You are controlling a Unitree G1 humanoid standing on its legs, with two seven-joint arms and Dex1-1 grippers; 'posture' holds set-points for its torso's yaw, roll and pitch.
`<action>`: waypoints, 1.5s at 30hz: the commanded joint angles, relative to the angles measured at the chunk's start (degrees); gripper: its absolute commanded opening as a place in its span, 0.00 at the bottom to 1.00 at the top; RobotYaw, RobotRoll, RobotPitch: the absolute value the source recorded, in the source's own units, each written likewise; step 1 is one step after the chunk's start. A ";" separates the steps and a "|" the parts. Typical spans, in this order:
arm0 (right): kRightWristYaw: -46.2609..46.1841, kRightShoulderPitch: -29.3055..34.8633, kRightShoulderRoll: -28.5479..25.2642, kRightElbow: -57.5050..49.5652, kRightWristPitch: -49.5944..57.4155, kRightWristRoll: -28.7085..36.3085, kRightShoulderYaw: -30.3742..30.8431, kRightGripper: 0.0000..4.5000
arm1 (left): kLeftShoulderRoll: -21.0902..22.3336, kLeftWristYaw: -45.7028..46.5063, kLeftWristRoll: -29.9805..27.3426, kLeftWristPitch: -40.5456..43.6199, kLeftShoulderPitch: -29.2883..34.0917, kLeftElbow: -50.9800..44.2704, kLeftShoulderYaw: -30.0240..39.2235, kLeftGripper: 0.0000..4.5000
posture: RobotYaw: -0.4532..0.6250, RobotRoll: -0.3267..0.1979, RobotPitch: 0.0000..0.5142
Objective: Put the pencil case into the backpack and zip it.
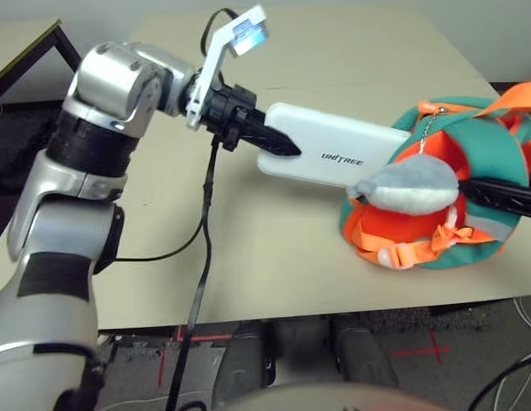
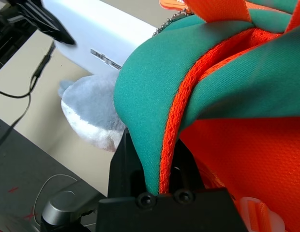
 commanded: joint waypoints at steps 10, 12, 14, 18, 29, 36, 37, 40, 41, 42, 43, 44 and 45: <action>-0.95 -3.02 0.22 -0.62 -2.64 0.53 4.35 0.04 | -7.61 -2.78 1.98 -1.96 -2.70 -2.21 -4.39 0.31 | 0.24 0.62 0.24; -1.01 -3.70 0.12 -0.46 -2.80 0.53 5.05 0.04 | -8.17 -3.23 2.90 -2.66 -2.57 -2.62 -6.18 0.31 | 0.24 0.62 0.24; -1.03 -4.46 0.06 -0.33 -3.00 0.53 5.87 0.04 | -9.01 -3.88 3.61 -2.98 -2.46 -2.71 -7.97 0.31 | 0.24 0.62 0.24; -1.39 -5.99 0.37 -0.43 -3.58 0.52 7.65 0.04 | -10.19 -5.24 5.42 -4.61 -2.28 -1.82 -11.05 0.31 | 0.24 0.62 0.23; -2.38 -8.54 1.94 -1.02 -4.50 -0.30 10.35 0.04 | -17.19 -3.03 11.17 -10.38 -3.15 5.71 -11.27 0.31 | 0.23 0.62 0.21; -2.33 -9.04 2.81 -1.23 -4.55 -1.18 10.89 0.04 | -15.31 -2.26 8.72 -6.70 -6.47 4.61 -4.03 0.47 | 0.25 0.62 0.19; -2.28 -9.15 2.91 -1.21 -4.51 -1.28 10.97 0.04 | -14.33 -2.23 7.77 -5.37 -7.13 4.08 -2.41 0.53 | 0.25 0.62 0.19; -1.78 -9.50 3.05 -0.79 -4.27 -1.82 11.34 0.04 | -8.80 -3.66 4.87 -0.58 -8.46 0.53 0.87 0.75 | 0.26 0.62 0.20; -1.50 -9.66 3.09 -0.66 -4.18 -2.12 11.63 0.04 | -6.76 -4.40 4.13 0.46 -8.46 -0.79 1.11 0.82 | 0.26 0.62 0.20; -1.31 -9.77 3.14 -0.60 -4.15 -2.30 11.85 0.04 | -5.15 -4.73 3.59 1.32 -8.34 -1.88 1.25 0.89 | 0.27 0.62 0.20; -1.18 -9.94 3.17 -0.52 -4.18 -2.42 12.13 0.04 | -3.88 -4.62 3.09 2.15 -8.14 -2.83 1.62 0.97 | 0.27 0.62 0.20; -1.12 -10.05 3.20 -0.51 -4.20 -2.46 12.27 0.04 | -3.19 -4.31 2.65 2.71 -7.96 -3.51 1.86 1.00 | 0.27 0.62 0.20; -1.01 -10.30 3.20 -0.41 -4.25 -2.56 12.57 0.04 | -2.24 -3.80 2.21 3.52 -7.38 -4.28 2.29 1.00 | 0.28 0.62 0.20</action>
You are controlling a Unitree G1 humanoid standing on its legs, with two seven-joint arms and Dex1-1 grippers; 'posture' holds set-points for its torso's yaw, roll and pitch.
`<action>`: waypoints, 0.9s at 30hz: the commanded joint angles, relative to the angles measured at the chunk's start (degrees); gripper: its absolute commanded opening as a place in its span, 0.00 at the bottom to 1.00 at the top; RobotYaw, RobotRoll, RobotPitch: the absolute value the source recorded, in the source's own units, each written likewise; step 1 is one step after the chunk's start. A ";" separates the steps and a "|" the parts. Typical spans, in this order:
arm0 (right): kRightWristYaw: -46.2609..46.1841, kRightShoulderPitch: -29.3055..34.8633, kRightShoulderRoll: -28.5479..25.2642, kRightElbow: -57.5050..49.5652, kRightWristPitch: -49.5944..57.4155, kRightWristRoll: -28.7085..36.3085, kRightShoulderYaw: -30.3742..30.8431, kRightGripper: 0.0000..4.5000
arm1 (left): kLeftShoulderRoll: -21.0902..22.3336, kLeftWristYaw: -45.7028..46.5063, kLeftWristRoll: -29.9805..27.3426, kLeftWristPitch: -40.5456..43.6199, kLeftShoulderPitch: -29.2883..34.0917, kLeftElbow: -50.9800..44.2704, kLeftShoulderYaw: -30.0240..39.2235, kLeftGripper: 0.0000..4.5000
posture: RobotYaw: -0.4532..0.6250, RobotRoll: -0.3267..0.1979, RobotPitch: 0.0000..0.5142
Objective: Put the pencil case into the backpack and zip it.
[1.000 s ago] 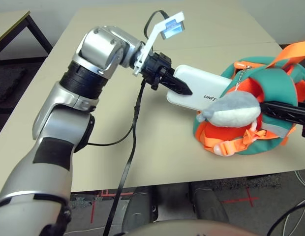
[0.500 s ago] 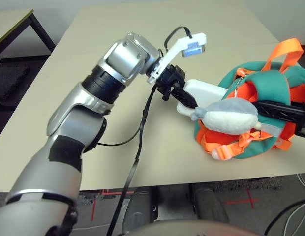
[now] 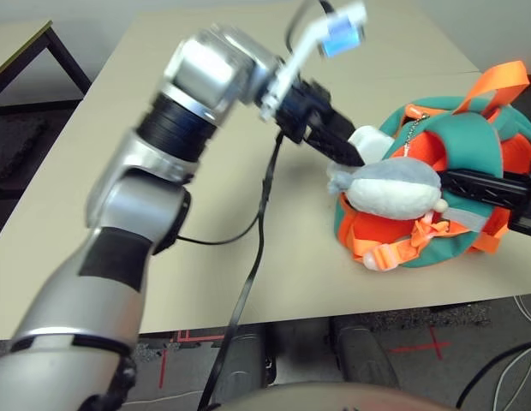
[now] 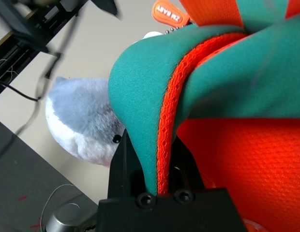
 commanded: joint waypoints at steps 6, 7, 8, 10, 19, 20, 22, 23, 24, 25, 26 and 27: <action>1.31 -2.22 0.28 0.47 -0.75 -1.14 2.27 0.04 | 2.01 4.42 -2.10 2.32 5.12 -4.44 1.43 0.71 | 0.28 0.62 0.20; 1.39 -2.50 0.26 0.55 -0.77 -1.23 2.50 0.04 | 1.60 5.36 -1.58 1.48 5.63 -3.87 1.20 0.64 | 0.28 0.62 0.19; 1.41 -2.71 0.25 0.62 -0.77 -1.28 2.66 0.04 | 1.15 6.13 -0.62 -0.17 6.04 -2.84 0.66 0.56 | 0.28 0.62 0.19; 1.38 -2.93 0.31 0.62 -0.74 -1.33 2.84 0.04 | 0.03 7.34 0.46 -2.17 6.30 -0.50 0.22 0.42 | 0.28 0.62 0.19; 0.29 -2.49 0.95 -0.17 -0.98 -0.99 2.51 0.04 | -5.69 8.68 3.50 -7.77 5.64 8.27 -0.49 0.09 | 0.26 0.62 0.19; 0.16 -2.34 1.05 -0.33 -0.98 -0.93 2.39 0.04 | -6.14 8.53 3.80 -8.22 5.58 8.83 -0.63 0.09 | 0.26 0.62 0.19; -0.22 -2.01 1.25 -0.60 -1.00 -0.82 2.14 0.04 | -6.81 8.29 4.13 -8.61 5.38 9.68 -0.75 0.09 | 0.25 0.62 0.20; -0.24 -1.76 1.37 -0.72 -0.88 -0.96 1.92 0.04 | -7.06 8.10 4.21 -8.67 5.27 9.98 -0.80 0.09 | 0.25 0.62 0.20; -0.35 -1.59 1.45 -0.80 -0.87 -0.95 1.80 0.04 | -7.20 7.90 4.34 -8.84 5.16 10.20 -0.87 0.09 | 0.25 0.62 0.20; -0.43 -1.49 1.50 -0.88 -0.90 -0.93 1.74 0.04 | -7.29 7.70 4.47 -9.05 5.07 10.37 -0.92 0.09 | 0.25 0.62 0.20; -0.48 -1.46 1.54 -0.96 -0.97 -0.92 1.74 0.04 | -7.39 7.53 4.51 -9.04 4.95 10.51 -0.94 0.09 | 0.25 0.62 0.20; -0.55 -1.45 1.55 -1.00 -1.06 -0.86 1.77 0.04 | -7.46 7.39 4.58 -9.08 4.86 10.63 -0.95 0.09 | 0.25 0.62 0.20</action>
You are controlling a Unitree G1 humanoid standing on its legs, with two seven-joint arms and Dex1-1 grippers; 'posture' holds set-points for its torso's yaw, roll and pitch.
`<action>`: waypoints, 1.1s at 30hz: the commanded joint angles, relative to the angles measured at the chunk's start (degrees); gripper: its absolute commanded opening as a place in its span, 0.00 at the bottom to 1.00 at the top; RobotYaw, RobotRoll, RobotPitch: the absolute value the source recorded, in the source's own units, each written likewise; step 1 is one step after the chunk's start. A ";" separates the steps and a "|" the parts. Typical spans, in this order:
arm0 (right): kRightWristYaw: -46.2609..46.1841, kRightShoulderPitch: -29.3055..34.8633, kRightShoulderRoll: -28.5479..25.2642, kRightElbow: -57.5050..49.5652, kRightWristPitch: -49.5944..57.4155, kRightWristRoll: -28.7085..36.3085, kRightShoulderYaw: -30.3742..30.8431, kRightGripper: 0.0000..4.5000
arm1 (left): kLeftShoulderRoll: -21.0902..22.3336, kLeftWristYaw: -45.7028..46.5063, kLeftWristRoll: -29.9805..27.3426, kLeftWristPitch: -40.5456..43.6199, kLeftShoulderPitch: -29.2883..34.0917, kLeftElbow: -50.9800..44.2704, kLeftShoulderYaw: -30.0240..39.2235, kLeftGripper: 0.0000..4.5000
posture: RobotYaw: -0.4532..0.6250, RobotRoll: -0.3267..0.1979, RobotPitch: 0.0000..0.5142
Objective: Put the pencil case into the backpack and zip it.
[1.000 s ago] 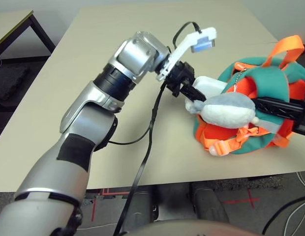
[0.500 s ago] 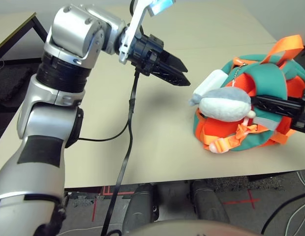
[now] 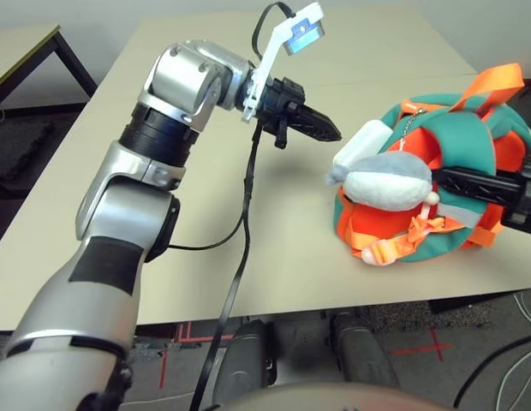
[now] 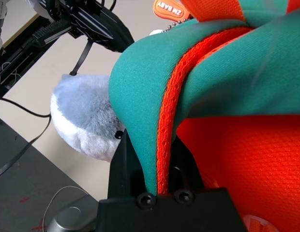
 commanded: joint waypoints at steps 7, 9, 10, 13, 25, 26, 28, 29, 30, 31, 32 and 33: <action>-0.33 0.59 0.48 -1.15 -0.88 0.04 -0.49 0.04 | -1.69 -1.25 1.42 -0.21 -1.27 0.40 -0.98 0.09 | 0.25 0.62 0.21; -0.25 0.53 0.48 -1.13 -0.94 -0.08 -0.35 0.04 | -2.09 -1.24 1.42 0.05 -1.20 0.09 -0.94 0.09 | 0.25 0.62 0.21; -0.21 0.50 0.48 -1.10 -0.96 -0.11 -0.31 0.04 | -2.25 -1.19 1.42 0.13 -1.19 0.01 -0.91 0.09 | 0.25 0.62 0.21; 0.00 0.25 0.44 -0.92 -1.00 -0.30 0.01 0.04 | -2.68 -1.12 1.50 0.06 -0.94 -0.09 -1.03 0.09 | 0.25 0.62 0.21; 0.38 -0.67 0.47 -1.01 -1.39 -0.30 1.05 0.04 | -7.58 1.56 2.68 -1.79 0.38 2.27 -2.02 0.09 | 0.25 0.62 0.21; 0.35 -0.73 0.45 -1.00 -1.43 -0.23 1.15 0.04 | -8.60 2.18 2.73 -1.94 0.49 2.52 -2.04 0.09 | 0.25 0.62 0.21; 0.35 -0.83 0.45 -1.01 -1.45 -0.16 1.30 0.04 | -10.50 3.56 2.92 -2.38 0.70 3.21 -1.96 0.09 | 0.25 0.62 0.21; 0.35 -0.89 0.43 -0.99 -1.45 -0.12 1.37 0.04 | -12.52 4.91 2.58 -2.06 0.90 3.81 -1.51 0.09 | 0.25 0.62 0.22; 0.36 -0.93 0.42 -0.96 -1.45 -0.11 1.43 0.04 | -14.49 6.30 2.29 -1.98 1.09 4.39 -0.94 0.09 | 0.25 0.62 0.22; 0.40 -0.97 0.42 -0.95 -1.44 -0.14 1.48 0.04 | -16.29 7.58 2.09 -1.86 1.24 4.91 -0.51 0.09 | 0.25 0.62 0.22; 0.42 -1.00 0.41 -0.95 -1.42 -0.16 1.51 0.04 | -17.40 8.37 2.03 -1.77 1.33 5.22 -0.19 0.09 | 0.25 0.62 0.22; 0.44 -1.01 0.43 -0.95 -1.42 -0.17 1.53 0.04 | -18.34 9.04 2.04 -1.79 1.44 5.46 0.03 0.09 | 0.25 0.62 0.22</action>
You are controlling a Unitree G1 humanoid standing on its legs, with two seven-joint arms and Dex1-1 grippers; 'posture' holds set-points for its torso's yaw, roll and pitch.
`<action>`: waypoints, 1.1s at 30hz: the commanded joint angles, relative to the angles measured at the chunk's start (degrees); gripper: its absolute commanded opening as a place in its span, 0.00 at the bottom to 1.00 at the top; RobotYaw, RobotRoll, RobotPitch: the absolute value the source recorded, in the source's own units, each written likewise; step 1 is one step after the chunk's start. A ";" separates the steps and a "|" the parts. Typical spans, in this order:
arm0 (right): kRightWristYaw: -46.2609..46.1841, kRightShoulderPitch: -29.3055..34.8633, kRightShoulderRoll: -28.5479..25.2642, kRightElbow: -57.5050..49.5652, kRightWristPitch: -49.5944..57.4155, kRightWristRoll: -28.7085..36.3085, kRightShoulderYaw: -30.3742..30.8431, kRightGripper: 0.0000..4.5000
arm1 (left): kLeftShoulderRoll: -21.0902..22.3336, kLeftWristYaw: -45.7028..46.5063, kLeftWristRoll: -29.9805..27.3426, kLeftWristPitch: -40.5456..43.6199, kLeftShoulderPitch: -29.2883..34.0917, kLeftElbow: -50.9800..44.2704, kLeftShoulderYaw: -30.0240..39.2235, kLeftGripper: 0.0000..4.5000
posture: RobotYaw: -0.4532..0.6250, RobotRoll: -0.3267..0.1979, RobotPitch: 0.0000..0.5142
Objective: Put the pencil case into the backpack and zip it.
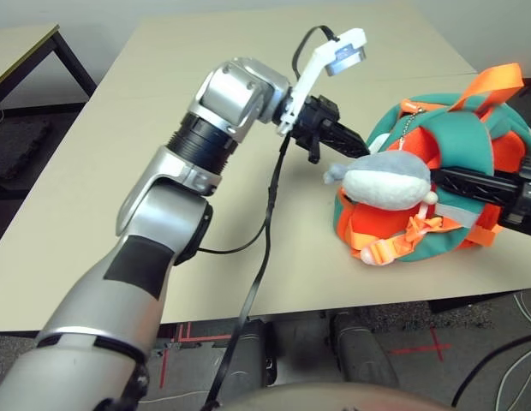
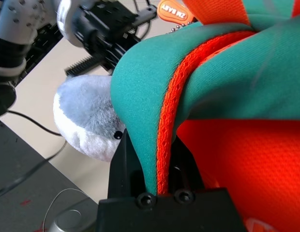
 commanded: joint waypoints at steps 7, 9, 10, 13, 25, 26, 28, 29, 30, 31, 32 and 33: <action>0.83 -1.60 -0.34 -0.43 -0.62 -0.12 1.84 0.04 | -4.27 4.40 0.75 -1.67 0.92 -0.41 1.58 0.09 | 0.25 0.62 0.22; 0.90 -1.77 -0.33 -0.31 -0.50 -0.22 1.88 0.04 | -0.37 3.19 0.80 -4.37 0.19 -3.14 3.29 0.09 | 0.25 0.62 0.22; 0.87 -1.97 -0.31 -0.28 -0.51 -0.29 2.09 0.04 | 0.84 2.76 0.68 -5.33 0.03 -3.95 3.79 0.09 | 0.25 0.62 0.21; 1.34 -2.42 -0.12 0.19 -0.36 -1.07 2.66 0.04 | 9.24 0.40 0.21 -5.46 0.30 -10.85 5.83 0.17 | 0.28 0.62 0.20; 6.64 -7.17 1.16 3.87 0.44 -7.22 8.37 0.04 | 26.22 -1.41 -6.50 2.27 8.67 -36.10 8.07 1.00 | 0.35 0.62 0.17; 6.94 -7.75 1.43 4.09 0.46 -7.64 9.00 0.04 | 26.32 -1.02 -7.35 3.24 9.07 -37.42 8.24 1.00 | 0.36 0.62 0.17; 7.32 -8.62 1.93 4.35 0.53 -8.26 9.93 0.04 | 26.52 -0.51 -8.23 3.67 9.59 -38.71 8.28 1.00 | 0.36 0.62 0.17; 7.47 -8.95 2.18 4.42 0.59 -8.51 10.27 0.04 | 26.82 -0.62 -8.25 3.05 9.77 -38.90 7.94 1.00 | 0.36 0.62 0.17; 7.52 -9.24 2.42 4.48 0.69 -8.71 10.52 0.04 | 26.89 -0.69 -8.53 2.84 9.88 -38.91 7.79 1.00 | 0.36 0.62 0.17; 7.59 -9.43 2.58 4.52 0.82 -8.86 10.62 0.04 | 26.63 -0.66 -8.79 2.44 9.89 -38.74 7.77 1.00 | 0.36 0.62 0.17; 7.59 -9.55 2.69 4.56 0.94 -8.95 10.63 0.04 | 26.23 -0.72 -9.08 1.98 9.75 -38.43 7.74 1.00 | 0.36 0.62 0.17; 7.57 -9.62 2.78 4.57 1.06 -9.01 10.60 0.04 | 25.96 -0.71 -9.31 1.70 9.66 -38.25 7.73 1.00 | 0.35 0.62 0.17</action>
